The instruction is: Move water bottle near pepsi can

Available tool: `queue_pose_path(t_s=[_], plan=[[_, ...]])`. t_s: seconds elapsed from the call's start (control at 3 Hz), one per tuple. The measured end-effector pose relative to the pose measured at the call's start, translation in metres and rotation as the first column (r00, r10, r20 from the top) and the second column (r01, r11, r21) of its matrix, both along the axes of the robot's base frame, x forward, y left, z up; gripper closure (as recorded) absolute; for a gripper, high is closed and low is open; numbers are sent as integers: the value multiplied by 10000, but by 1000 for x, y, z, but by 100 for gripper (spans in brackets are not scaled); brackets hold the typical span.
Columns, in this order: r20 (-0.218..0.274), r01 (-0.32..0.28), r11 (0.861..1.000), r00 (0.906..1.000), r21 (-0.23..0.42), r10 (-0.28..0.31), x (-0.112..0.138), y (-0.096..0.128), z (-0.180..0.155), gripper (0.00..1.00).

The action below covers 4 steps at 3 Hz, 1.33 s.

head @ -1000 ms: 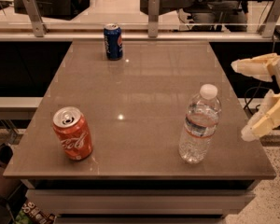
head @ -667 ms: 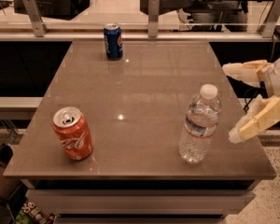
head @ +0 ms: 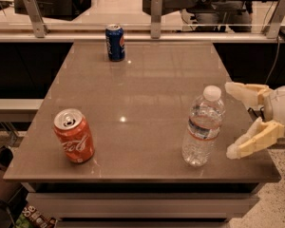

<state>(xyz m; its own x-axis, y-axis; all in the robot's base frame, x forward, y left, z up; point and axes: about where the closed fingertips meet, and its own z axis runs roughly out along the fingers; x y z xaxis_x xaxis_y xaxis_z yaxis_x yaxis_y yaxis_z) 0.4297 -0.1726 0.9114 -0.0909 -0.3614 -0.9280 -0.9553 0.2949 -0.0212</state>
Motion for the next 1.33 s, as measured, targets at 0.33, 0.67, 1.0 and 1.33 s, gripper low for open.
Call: queue_pose_path(t_s=[0.33,0.67,1.0,1.33], plan=[[-7,156,9981,9999,601,-155,-6,-7,-10,0],[182,129,9944,9997,1051,-149,-7,-6,-11,0],[665,55,9915,9977,1297,-142,-7,-2,-1,0],[1062,-123,9898,9943,1423,-29,-9,6,8,0]])
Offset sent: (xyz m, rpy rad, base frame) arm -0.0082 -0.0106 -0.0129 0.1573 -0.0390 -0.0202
